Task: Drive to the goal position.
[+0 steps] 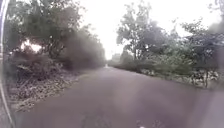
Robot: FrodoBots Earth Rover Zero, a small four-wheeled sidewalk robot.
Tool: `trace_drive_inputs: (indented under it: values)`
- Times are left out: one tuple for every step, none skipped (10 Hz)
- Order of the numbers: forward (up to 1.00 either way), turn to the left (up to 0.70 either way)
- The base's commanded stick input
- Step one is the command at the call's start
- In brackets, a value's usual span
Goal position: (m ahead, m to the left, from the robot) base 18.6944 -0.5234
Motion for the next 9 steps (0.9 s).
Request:
trace_drive_inputs:
  values:
    - [0.7, 0.36]
    - [0.7, 0.36]
    - [0.7, 0.36]
    - [0.7, 0.32]
    - [0.7, 0.04]
    - [0.7, 0.03]
    - [0.7, 0.03]
    - [0.7, 0.03]
    - [0.7, 0.03]
